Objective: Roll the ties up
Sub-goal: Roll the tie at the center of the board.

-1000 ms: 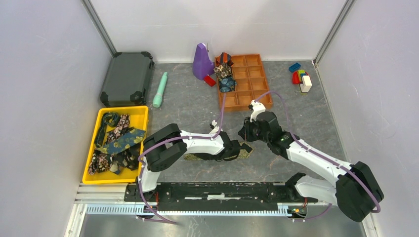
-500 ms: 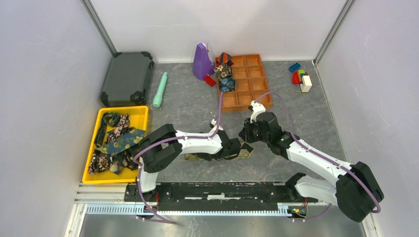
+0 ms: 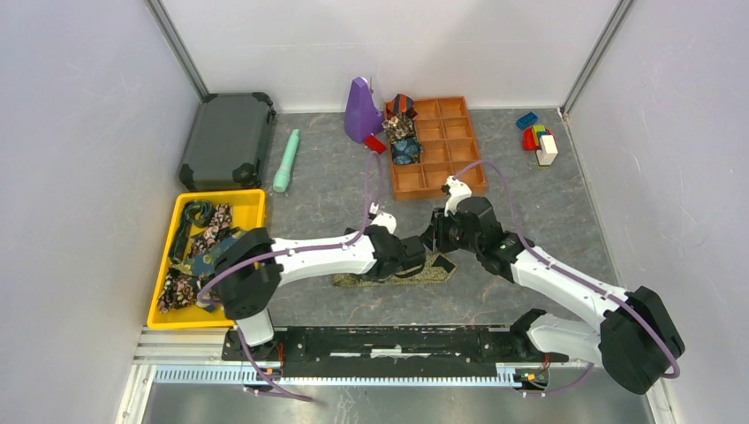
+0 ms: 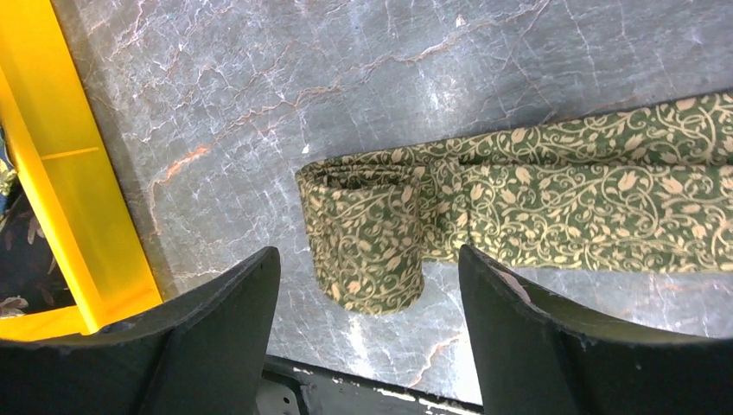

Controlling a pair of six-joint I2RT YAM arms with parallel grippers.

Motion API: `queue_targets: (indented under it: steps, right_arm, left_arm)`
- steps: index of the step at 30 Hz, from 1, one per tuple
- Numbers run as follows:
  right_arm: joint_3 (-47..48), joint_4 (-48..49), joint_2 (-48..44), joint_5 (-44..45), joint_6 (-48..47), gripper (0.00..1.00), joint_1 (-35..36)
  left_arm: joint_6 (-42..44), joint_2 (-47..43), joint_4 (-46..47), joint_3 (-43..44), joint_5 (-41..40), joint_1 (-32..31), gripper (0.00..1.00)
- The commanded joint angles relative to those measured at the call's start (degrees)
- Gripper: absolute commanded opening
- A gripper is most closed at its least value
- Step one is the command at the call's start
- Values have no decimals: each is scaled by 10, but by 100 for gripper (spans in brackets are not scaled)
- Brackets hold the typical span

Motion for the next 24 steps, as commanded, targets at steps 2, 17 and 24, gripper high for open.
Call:
queue_targets:
  steps: [2, 17, 24]
  right_arm:
    - [36, 34, 21, -9, 33, 36, 36]
    - [113, 105, 164, 32, 119, 47, 191]
    - [140, 123, 224, 15, 159, 57, 215]
  left_arm:
    - [38, -106, 51, -53, 31, 7, 83]
    - [81, -489, 249, -338, 186, 190, 83]
    - [81, -521, 274, -380, 212, 225, 82]
